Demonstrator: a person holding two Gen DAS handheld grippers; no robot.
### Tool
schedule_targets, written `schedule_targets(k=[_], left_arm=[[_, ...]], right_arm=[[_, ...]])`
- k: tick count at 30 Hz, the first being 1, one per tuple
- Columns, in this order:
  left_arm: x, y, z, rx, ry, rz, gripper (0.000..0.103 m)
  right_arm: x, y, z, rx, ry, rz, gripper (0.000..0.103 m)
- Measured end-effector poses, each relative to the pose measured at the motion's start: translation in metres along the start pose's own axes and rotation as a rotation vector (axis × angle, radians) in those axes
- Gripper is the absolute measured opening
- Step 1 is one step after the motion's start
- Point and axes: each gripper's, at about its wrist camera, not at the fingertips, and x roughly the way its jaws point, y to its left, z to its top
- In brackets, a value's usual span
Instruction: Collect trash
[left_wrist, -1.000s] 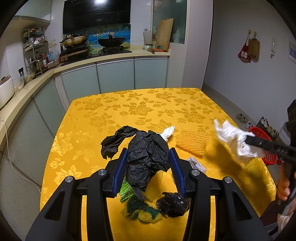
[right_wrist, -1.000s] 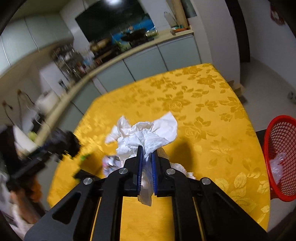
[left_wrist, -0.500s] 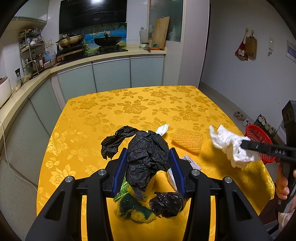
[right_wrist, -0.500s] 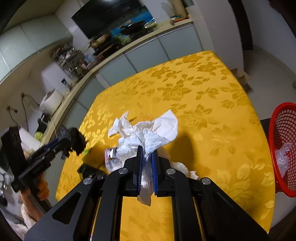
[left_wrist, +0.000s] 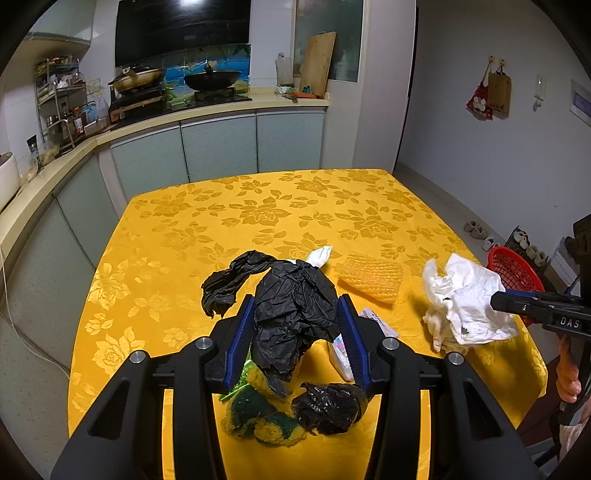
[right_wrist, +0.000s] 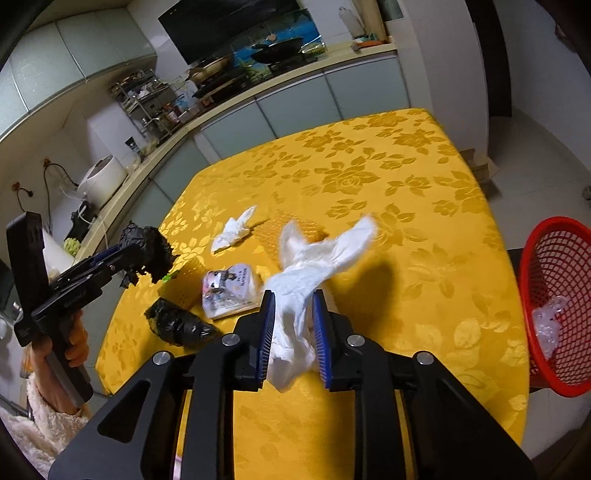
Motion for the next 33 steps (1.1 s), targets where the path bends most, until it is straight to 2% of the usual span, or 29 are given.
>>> schedule_targets(k=[8, 11, 12, 13, 14, 15, 16, 19, 23, 25, 28, 30, 31, 33], left_arm=[[-0.002, -0.005, 0.004, 0.020, -0.012, 0.003, 0.044], [-0.001, -0.007, 0.005, 0.026, -0.012, 0.003, 0.044], [-0.001, -0.008, 0.005, 0.028, -0.011, 0.003, 0.044], [-0.001, -0.008, 0.006, 0.030, -0.010, 0.003, 0.044], [-0.001, -0.009, 0.006, 0.033, -0.010, 0.002, 0.044], [-0.001, -0.010, 0.006, 0.035, -0.011, 0.002, 0.044], [-0.001, -0.010, 0.007, 0.037, -0.012, 0.002, 0.044], [-0.001, -0.012, 0.007, 0.045, -0.013, 0.007, 0.044], [-0.001, -0.011, 0.007, 0.041, -0.009, 0.010, 0.044], [0.000, -0.009, 0.007, 0.039, -0.006, 0.011, 0.044], [0.002, -0.006, 0.006, 0.032, -0.001, 0.013, 0.044], [0.003, -0.005, 0.006, 0.028, 0.002, 0.013, 0.044], [0.003, -0.004, 0.006, 0.027, 0.002, 0.013, 0.044], [0.003, -0.004, 0.006, 0.027, 0.001, 0.012, 0.044]], right_arm=[[-0.005, -0.001, 0.007, -0.005, -0.032, -0.012, 0.020], [-0.003, 0.000, 0.008, -0.030, -0.039, -0.101, 0.022], [0.000, 0.001, 0.009, -0.044, -0.032, -0.113, 0.025], [0.003, 0.003, 0.010, -0.058, -0.018, -0.108, 0.042], [0.011, 0.008, 0.012, -0.081, 0.007, -0.096, 0.053], [0.014, 0.011, 0.012, -0.096, 0.014, -0.104, 0.072], [0.020, 0.018, 0.013, -0.127, 0.010, -0.136, 0.075], [0.038, 0.028, 0.016, -0.187, 0.038, -0.193, 0.076], [0.075, 0.020, 0.021, -0.171, 0.148, -0.241, 0.076], [0.086, 0.014, 0.023, -0.142, 0.191, -0.218, 0.075], [0.095, 0.008, 0.025, -0.102, 0.226, -0.163, 0.045], [0.097, 0.008, 0.025, -0.092, 0.235, -0.140, 0.031], [0.096, 0.009, 0.025, -0.092, 0.231, -0.139, 0.025], [0.089, 0.011, 0.026, -0.091, 0.197, -0.147, 0.019]])
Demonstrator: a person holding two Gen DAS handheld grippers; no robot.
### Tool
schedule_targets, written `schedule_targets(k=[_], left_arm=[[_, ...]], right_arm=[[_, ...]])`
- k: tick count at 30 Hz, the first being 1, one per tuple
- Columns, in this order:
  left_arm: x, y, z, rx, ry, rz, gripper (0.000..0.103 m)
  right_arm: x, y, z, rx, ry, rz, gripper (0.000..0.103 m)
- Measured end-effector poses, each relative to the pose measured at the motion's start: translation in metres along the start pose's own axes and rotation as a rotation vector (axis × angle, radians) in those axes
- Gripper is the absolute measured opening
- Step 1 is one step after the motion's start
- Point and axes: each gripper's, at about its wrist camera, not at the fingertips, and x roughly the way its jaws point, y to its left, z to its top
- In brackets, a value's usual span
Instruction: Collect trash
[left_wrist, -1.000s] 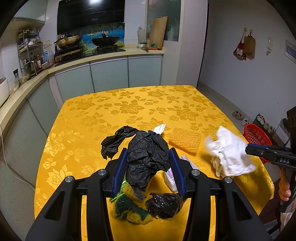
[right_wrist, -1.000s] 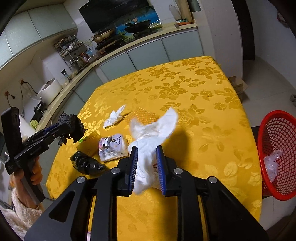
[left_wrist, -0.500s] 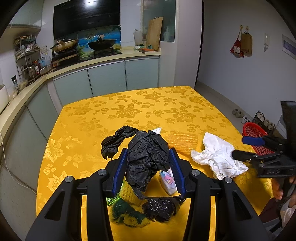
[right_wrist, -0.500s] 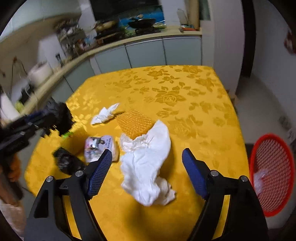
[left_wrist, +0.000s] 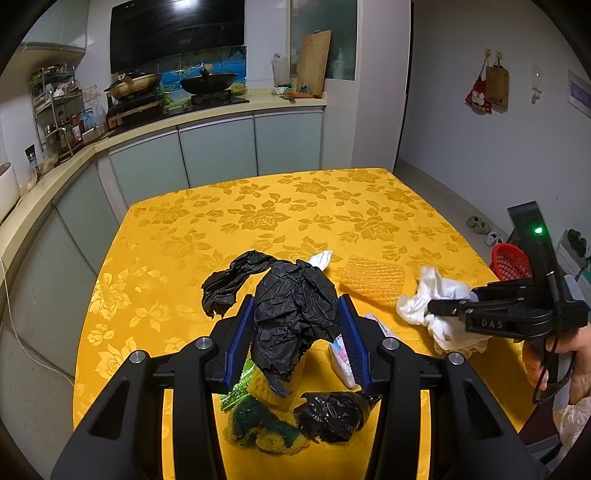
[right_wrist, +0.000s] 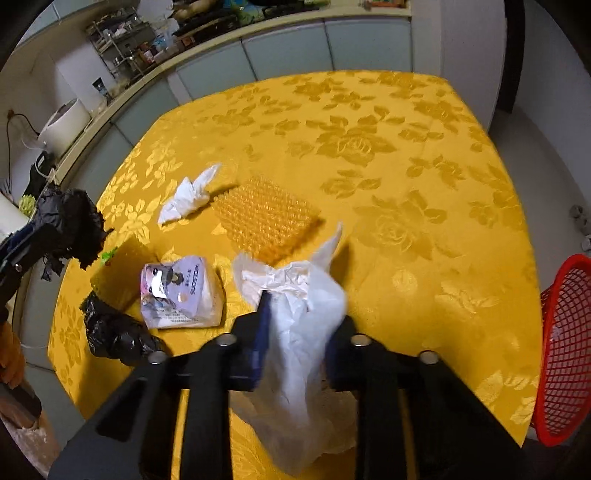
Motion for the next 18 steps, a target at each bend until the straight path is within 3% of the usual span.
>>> schedule_targets(k=[4, 11, 18], left_arm=[[0.000, 0.000, 0.000, 0.001, -0.002, 0.001, 0.044], [-0.001, -0.007, 0.003, 0.013, -0.014, -0.009, 0.044], [0.003, -0.035, 0.013, 0.062, -0.033, -0.065, 0.044]], right_arm=[[-0.022, -0.002, 0.001, 0.024, -0.079, 0.033, 0.010], [-0.070, -0.009, 0.000, 0.079, -0.239, 0.086, 0.009], [-0.102, -0.031, -0.014, 0.159, -0.365, -0.012, 0.009]])
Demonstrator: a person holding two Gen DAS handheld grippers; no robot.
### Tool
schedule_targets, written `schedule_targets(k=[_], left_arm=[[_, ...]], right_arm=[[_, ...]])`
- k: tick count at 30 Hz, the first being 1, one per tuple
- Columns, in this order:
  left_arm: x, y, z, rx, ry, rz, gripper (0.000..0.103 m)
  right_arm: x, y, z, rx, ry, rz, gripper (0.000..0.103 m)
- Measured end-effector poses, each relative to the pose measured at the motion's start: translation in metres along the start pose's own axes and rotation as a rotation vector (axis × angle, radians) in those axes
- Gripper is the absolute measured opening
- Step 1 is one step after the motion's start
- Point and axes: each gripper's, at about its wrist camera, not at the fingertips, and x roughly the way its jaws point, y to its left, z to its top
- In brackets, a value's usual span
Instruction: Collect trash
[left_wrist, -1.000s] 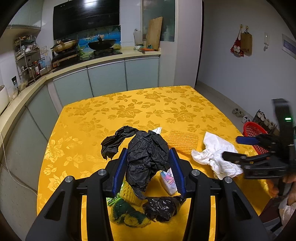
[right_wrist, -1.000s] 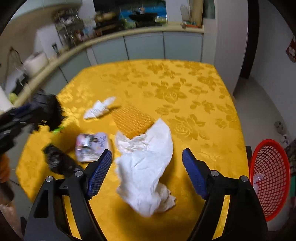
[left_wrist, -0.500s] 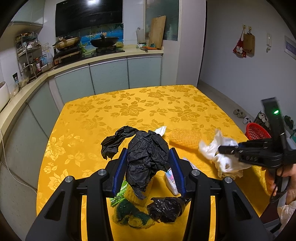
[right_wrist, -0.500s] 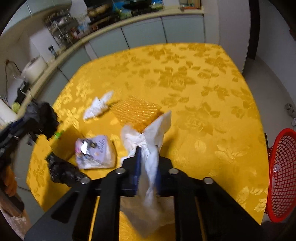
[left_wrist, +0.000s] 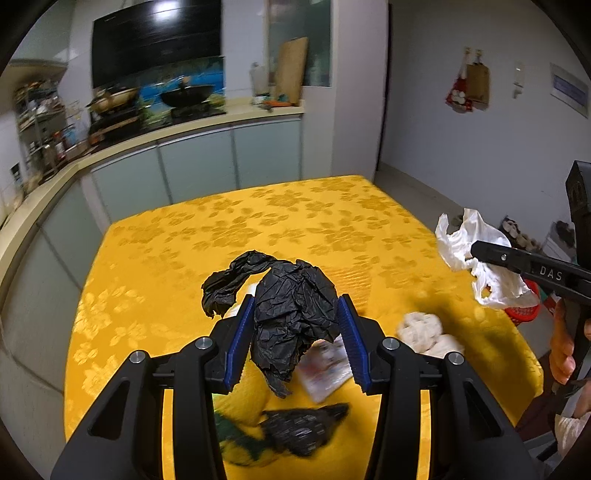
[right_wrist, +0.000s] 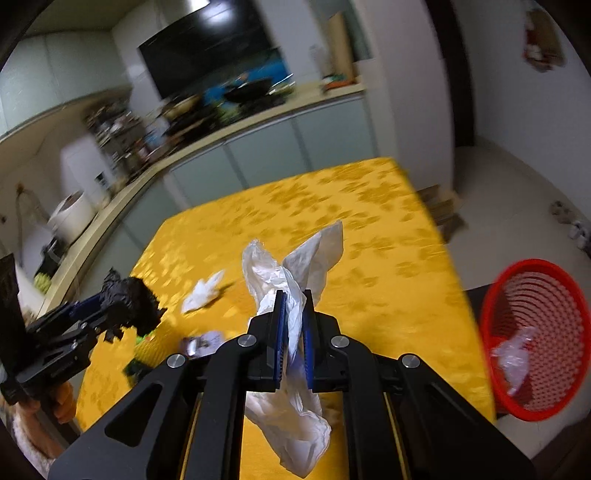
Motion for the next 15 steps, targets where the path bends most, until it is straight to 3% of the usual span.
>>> schedule_targets(k=[8, 15], left_arm=[[0.020, -0.074, 0.026, 0.114, -0.023, -0.181, 0.044], [0.050, -0.147, 0.046, 0.202, 0.011, -0.355, 0.044]], right_arm=[[-0.045, -0.062, -0.009, 0.156, -0.126, -0.194, 0.009], [-0.079, -0.122, -0.025, 0.299, -0.183, -0.333, 0.009]])
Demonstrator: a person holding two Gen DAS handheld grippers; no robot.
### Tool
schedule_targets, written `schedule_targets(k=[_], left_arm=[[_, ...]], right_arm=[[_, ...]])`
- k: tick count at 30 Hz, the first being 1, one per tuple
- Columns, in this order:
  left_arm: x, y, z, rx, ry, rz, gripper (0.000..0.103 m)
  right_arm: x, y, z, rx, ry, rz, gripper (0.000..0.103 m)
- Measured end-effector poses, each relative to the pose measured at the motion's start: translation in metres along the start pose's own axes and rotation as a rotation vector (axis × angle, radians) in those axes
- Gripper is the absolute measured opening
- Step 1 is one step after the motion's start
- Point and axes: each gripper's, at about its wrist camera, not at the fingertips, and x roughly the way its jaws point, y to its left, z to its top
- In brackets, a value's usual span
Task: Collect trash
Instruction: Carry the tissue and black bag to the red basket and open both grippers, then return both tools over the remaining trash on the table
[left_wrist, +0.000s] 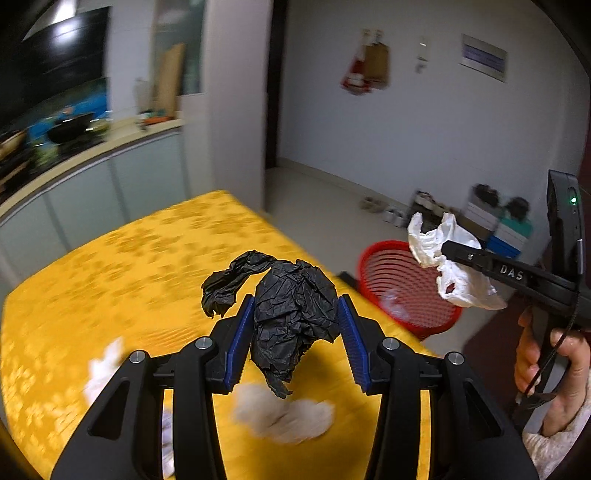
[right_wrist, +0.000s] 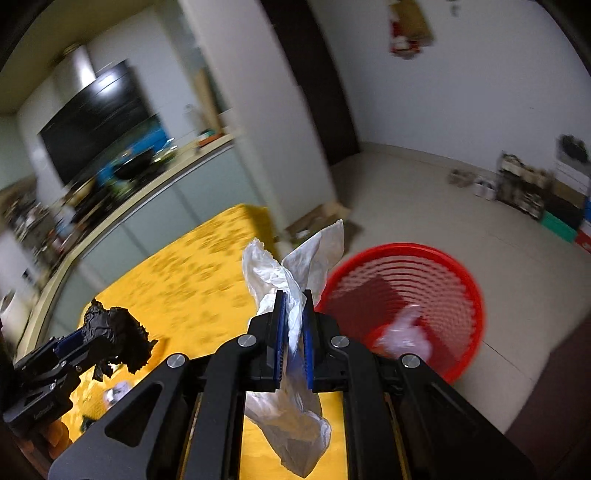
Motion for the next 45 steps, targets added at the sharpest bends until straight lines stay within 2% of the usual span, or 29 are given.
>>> schedule_targets(k=[5, 10, 15, 18, 22, 28, 30, 32, 34, 45], left_arm=[[0.039, -0.032, 0.020, 0.038, 0.025, -0.109, 0.044], [0.089, -0.071, 0.035, 0.102, 0.074, -0.173, 0.044], [0.139, -0.092, 0.036, 0.135, 0.161, -0.216, 0.044], [0.171, -0.103, 0.033, 0.136, 0.222, -0.222, 0.044], [0.196, -0.106, 0.032, 0.148, 0.258, -0.209, 0.044], [0.207, -0.107, 0.031, 0.155, 0.264, -0.204, 0.053], [0.207, -0.106, 0.032, 0.149, 0.262, -0.202, 0.058], [0.207, -0.103, 0.032, 0.139, 0.257, -0.201, 0.066], [0.205, -0.102, 0.032, 0.134, 0.250, -0.201, 0.068], [0.156, -0.075, 0.043, 0.089, 0.161, -0.135, 0.079]], right_arm=[[0.002, -0.037, 0.002, 0.070, -0.005, -0.078, 0.009], [0.018, -0.063, 0.001, 0.128, 0.023, -0.124, 0.009], [0.038, -0.087, 0.003, 0.198, 0.065, -0.128, 0.009], [0.054, -0.096, 0.004, 0.230, 0.098, -0.123, 0.009], [0.066, -0.105, 0.002, 0.263, 0.139, -0.113, 0.009], [0.078, -0.110, 0.001, 0.278, 0.181, -0.081, 0.014], [0.078, -0.110, 0.001, 0.284, 0.182, -0.074, 0.023], [0.078, -0.112, 0.002, 0.289, 0.179, -0.073, 0.037], [0.076, -0.110, 0.002, 0.289, 0.172, -0.077, 0.042], [0.056, -0.094, 0.003, 0.248, 0.132, -0.075, 0.043]])
